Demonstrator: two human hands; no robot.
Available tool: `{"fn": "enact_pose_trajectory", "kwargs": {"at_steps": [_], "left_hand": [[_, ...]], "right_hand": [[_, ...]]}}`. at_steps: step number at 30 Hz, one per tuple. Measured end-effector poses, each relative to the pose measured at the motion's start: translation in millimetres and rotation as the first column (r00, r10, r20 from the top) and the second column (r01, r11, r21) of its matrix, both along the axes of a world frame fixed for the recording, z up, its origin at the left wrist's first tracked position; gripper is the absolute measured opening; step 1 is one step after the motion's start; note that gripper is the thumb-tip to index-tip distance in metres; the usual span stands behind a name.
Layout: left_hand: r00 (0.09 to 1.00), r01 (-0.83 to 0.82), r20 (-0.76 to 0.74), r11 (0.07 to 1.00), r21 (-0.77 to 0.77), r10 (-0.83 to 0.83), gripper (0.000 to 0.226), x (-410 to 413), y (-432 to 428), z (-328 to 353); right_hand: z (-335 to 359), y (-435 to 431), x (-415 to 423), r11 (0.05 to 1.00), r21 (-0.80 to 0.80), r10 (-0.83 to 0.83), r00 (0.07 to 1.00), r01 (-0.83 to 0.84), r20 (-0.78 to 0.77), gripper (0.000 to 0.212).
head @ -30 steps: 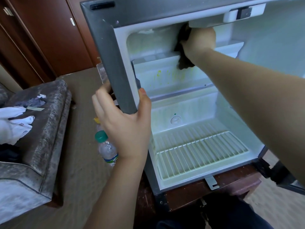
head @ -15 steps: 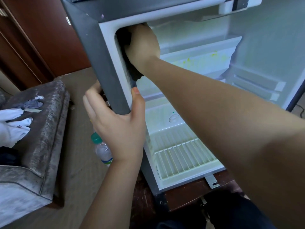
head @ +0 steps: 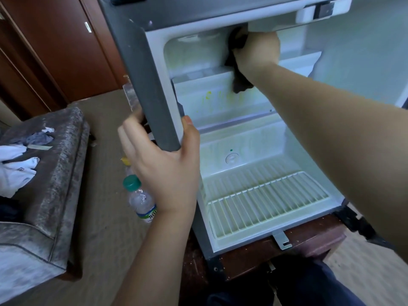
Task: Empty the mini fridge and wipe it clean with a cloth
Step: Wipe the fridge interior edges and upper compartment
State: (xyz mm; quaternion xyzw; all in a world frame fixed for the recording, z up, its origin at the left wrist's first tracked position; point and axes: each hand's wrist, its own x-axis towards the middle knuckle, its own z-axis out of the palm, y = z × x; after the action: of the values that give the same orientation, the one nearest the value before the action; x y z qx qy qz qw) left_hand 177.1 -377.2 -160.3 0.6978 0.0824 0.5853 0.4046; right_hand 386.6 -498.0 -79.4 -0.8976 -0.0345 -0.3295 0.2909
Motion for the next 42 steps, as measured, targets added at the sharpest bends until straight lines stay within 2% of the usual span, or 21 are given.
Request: {"fn": "enact_pose_trajectory", "kwargs": {"at_steps": [3,6,10,14,20,24,31,38,42], "left_hand": [[1.0,0.004,0.005,1.0,0.004,-0.004,0.043,0.4,1.7,-0.6],[1.0,-0.004,0.01,1.0,0.025,0.004,0.043,0.5,1.3,-1.7],[1.0,-0.021,0.003,0.999,0.027,0.021,0.042,1.5,1.8,-2.8],[1.0,-0.026,-0.002,1.0,0.002,0.026,0.042,0.3,0.5,-1.1],[1.0,-0.021,0.002,1.0,0.021,0.021,0.041,0.2,0.2,-0.5],[0.999,-0.033,0.003,0.999,0.03,0.033,0.041,-0.2,-0.2,0.0],[0.999,-0.038,-0.007,0.998,0.04,0.038,0.042,0.3,1.2,-0.5],[1.0,-0.031,0.004,0.999,0.03,0.031,0.041,1.3,2.9,-0.2],[0.999,-0.032,0.009,0.999,0.032,0.032,0.041,1.4,1.9,0.4]], "right_hand": [[2.5,33.6,-21.2,0.989,-0.028,0.145,0.989,-0.145,0.015,0.03],[2.8,80.5,-34.6,0.934,-0.174,0.318,0.948,-0.311,0.015,0.028],[5.7,99.6,-40.0,0.91,-0.249,0.329,0.943,-0.332,-0.054,0.028],[10.0,93.1,-46.2,0.875,-0.369,0.315,0.947,-0.313,-0.056,0.028],[-20.2,76.8,-44.7,0.832,-0.4,0.412,0.911,-0.384,-0.019,0.05],[-11.1,79.4,-43.9,0.833,-0.406,0.387,0.92,-0.375,-0.057,0.059],[-15.2,62.6,-40.9,0.844,-0.394,0.384,0.923,-0.365,-0.032,0.047],[-23.4,-9.1,-15.9,0.945,-0.27,0.192,0.981,-0.186,-0.006,0.05],[-24.2,-42.2,-3.4,0.981,-0.18,0.061,0.996,-0.073,-0.072,0.053]]}}
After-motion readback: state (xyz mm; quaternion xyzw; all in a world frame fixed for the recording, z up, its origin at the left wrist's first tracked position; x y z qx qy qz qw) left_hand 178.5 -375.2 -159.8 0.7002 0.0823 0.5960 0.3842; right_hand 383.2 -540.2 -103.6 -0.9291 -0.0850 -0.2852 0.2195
